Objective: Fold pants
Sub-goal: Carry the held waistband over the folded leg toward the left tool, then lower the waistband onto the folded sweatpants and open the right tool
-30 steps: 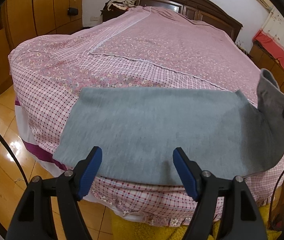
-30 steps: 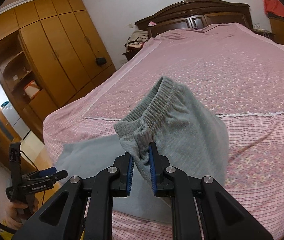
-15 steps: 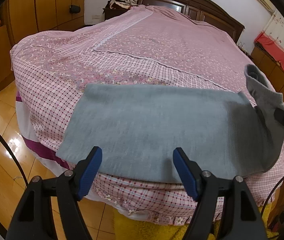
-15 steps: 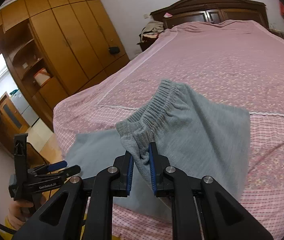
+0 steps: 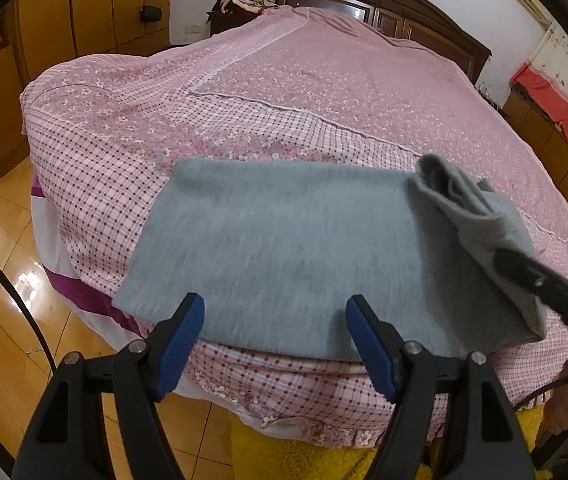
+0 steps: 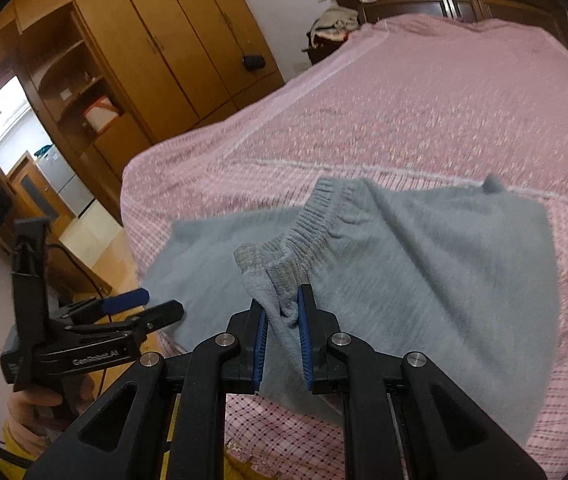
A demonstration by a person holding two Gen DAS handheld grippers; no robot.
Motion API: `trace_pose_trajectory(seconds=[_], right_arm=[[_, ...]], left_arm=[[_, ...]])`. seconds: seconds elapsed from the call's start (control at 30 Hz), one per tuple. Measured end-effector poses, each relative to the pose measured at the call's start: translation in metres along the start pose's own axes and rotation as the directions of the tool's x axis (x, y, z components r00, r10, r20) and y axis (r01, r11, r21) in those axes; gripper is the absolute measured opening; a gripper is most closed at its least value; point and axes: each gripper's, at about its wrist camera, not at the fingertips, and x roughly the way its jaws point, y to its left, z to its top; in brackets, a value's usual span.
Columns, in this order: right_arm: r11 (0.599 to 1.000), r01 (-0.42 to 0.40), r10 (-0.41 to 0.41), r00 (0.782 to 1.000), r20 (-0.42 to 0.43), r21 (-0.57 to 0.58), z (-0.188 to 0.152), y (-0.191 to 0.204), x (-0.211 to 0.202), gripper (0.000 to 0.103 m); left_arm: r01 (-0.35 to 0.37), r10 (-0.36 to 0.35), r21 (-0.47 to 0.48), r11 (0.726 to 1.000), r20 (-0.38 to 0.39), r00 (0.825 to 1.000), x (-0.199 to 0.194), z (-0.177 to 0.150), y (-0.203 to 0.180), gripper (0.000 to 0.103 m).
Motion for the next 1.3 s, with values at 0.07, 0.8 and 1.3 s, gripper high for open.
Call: trace_pose_trajectory(seconds=[0.07, 0.8, 1.3], right_arm=[[1.000, -0.008, 0.008, 0.999, -0.045, 0.013, -0.002, -0.003, 0.010, 0.016], [0.991, -0.022, 0.026, 0.999, -0.032, 0.130, -0.027, -0.034, -0.036, 0.042], [0.969, 0.125, -0.120, 0.992, -0.037, 0.215, -0.051, -0.083, -0.048, 0.042]], left_arm=[[0.004, -0.004, 0.003, 1.000, -0.004, 1.000, 0.002, 0.000, -0.002, 0.077], [0.163, -0.161, 0.052, 0.985, -0.039, 0.986, 0.000, 0.014, -0.053, 0.077], [0.184, -0.187, 0.176, 0.967, 0.000, 0.982, 0.003, 0.005, -0.120, 0.055]])
